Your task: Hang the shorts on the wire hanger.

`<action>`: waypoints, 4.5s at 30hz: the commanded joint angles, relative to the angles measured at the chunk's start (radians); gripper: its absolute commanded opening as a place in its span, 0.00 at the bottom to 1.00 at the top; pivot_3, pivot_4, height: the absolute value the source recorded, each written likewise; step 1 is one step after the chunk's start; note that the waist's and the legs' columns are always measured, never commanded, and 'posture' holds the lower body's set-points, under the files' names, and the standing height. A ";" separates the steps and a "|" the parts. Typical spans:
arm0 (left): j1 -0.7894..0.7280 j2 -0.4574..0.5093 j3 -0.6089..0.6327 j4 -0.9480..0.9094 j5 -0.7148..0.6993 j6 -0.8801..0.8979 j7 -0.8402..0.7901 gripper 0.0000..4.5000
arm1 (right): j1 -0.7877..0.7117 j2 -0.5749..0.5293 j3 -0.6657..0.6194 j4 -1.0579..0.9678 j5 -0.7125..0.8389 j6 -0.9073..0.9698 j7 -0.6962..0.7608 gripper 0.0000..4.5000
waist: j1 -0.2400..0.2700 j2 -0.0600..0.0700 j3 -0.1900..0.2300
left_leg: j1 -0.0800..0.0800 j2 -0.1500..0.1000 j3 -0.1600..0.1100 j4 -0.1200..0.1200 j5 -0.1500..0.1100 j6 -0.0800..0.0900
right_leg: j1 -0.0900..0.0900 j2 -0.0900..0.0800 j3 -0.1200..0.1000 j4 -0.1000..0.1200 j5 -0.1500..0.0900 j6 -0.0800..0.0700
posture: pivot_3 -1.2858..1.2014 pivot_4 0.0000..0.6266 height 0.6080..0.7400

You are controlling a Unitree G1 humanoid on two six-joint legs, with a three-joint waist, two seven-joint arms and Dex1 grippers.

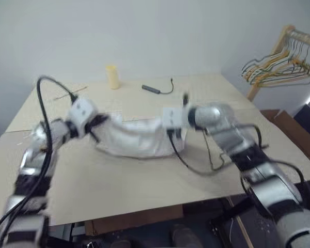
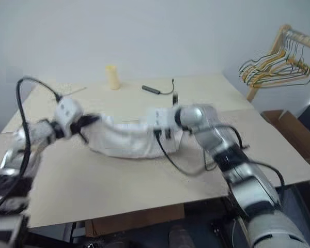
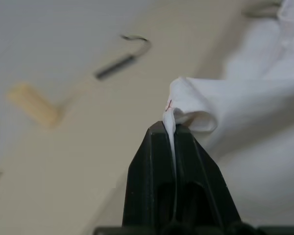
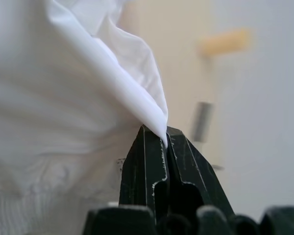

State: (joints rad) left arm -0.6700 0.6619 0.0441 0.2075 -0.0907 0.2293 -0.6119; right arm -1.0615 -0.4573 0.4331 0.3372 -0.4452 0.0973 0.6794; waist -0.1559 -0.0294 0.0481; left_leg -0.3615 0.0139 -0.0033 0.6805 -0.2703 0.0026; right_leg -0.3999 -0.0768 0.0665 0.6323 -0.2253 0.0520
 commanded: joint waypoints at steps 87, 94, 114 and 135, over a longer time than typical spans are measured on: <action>0.750 0.236 0.259 -0.732 -0.641 0.224 -0.532 1.00 | 0.480 0.144 -0.443 -0.097 0.505 1.032 -0.367 0.57 | -0.050 0.003 -0.007 | 0.001 0.001 0.005 -0.001 -0.008 0.002 | -0.001 0.002 0.003 -0.001 -0.006 0.000 | 0.47 0.00 1.00; 0.784 0.195 0.241 -0.767 -0.619 0.203 -0.509 1.00 | 0.489 0.118 -0.379 -0.094 0.473 1.011 -0.370 0.03 | -0.052 0.000 -0.009 | 0.010 0.002 0.005 -0.002 -0.008 0.002 | 0.010 0.003 0.003 -0.004 -0.007 0.001 | 0.47 0.00 1.00; 0.346 -0.435 0.249 -0.551 -0.969 0.646 0.334 1.00 | 0.565 0.096 -0.223 -0.435 0.363 0.233 -0.349 0.00 | -0.042 -0.002 -0.012 | 0.001 0.000 0.001 -0.001 -0.010 0.000 | 0.005 0.000 0.003 -0.006 -0.005 0.005 | 0.47 0.00 1.00; 0.194 -0.576 0.258 -0.454 -1.042 0.511 0.499 0.49 | 0.641 0.107 -0.163 -0.521 0.293 -0.069 -0.244 0.00 | -0.024 -0.002 -0.012 | 0.008 -0.002 0.002 0.000 -0.010 0.000 | 0.011 0.001 0.003 -0.009 -0.005 0.005 | 0.46 0.00 1.00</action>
State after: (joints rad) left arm -0.4535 0.0860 0.3093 -0.2241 -1.1277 0.7620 -0.1122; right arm -0.4057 -0.3556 0.2925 -0.1474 -0.1500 0.0430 0.4487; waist -0.1803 -0.0313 0.0359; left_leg -0.3539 0.0121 -0.0016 0.6808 -0.2802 0.0026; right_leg -0.3889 -0.0753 0.0699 0.6238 -0.2299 0.0566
